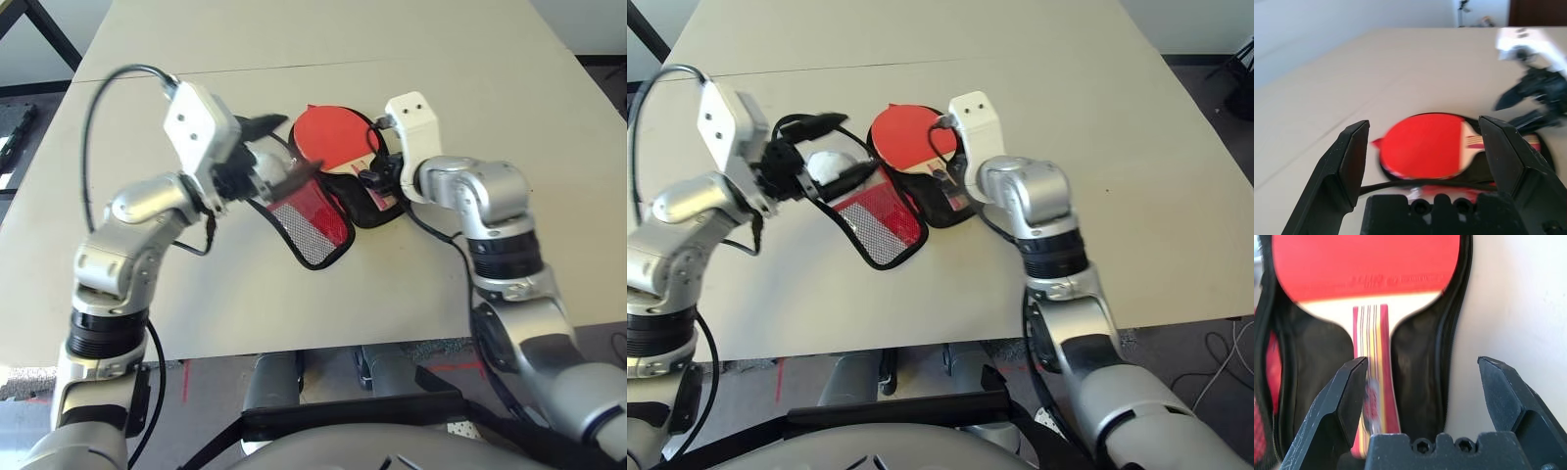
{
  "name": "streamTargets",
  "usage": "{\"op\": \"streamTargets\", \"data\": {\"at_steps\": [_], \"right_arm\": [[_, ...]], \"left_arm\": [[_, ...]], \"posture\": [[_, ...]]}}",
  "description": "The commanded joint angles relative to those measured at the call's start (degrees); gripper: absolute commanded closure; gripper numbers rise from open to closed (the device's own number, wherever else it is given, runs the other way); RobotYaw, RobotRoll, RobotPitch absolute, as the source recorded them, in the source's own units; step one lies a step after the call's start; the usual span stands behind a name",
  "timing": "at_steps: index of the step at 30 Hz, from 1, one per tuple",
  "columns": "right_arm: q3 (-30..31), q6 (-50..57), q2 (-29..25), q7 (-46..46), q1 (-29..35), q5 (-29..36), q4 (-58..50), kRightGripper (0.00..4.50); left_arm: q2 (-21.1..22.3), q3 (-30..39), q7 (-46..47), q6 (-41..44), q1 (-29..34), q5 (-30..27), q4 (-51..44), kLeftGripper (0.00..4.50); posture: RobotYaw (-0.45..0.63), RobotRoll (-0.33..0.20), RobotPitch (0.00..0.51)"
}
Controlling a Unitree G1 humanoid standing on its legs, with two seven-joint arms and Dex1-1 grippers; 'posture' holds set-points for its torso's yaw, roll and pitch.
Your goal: Store the ping-pong paddle in its case and zip it.
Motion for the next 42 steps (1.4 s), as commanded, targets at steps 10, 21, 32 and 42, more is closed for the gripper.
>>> {"op": "streamTargets", "data": {"at_steps": [10,21,32,42], "right_arm": [[-4.1,-14.3,-7.1,12.3,5.4,6.0,1.9,0.03],[-11.5,-16.9,-10.8,17.2,8.0,11.7,5.8,0.03],[-15.4,-33.0,-12.9,20.0,8.3,10.0,15.1,0.03],[-17.7,-22.3,-14.7,24.6,6.1,17.9,18.4,0.03]], "left_arm": [[12.6,2.7,-1.4,2.1,11.0,7.1,6.5,0.0],[11.1,-4.8,-5.1,0.6,12.4,8.9,5.2,0.0],[-9.5,-22.4,-3.6,5.1,-3.9,5.7,-1.4,0.0],[-22.9,-28.5,-0.3,-0.1,-11.1,12.7,10.6,0.0]], "posture": [[0.15,0.0,0.21],[0.11,0.0,0.213],[0.07,0.0,0.216],[0.05,0.0,0.219]]}}
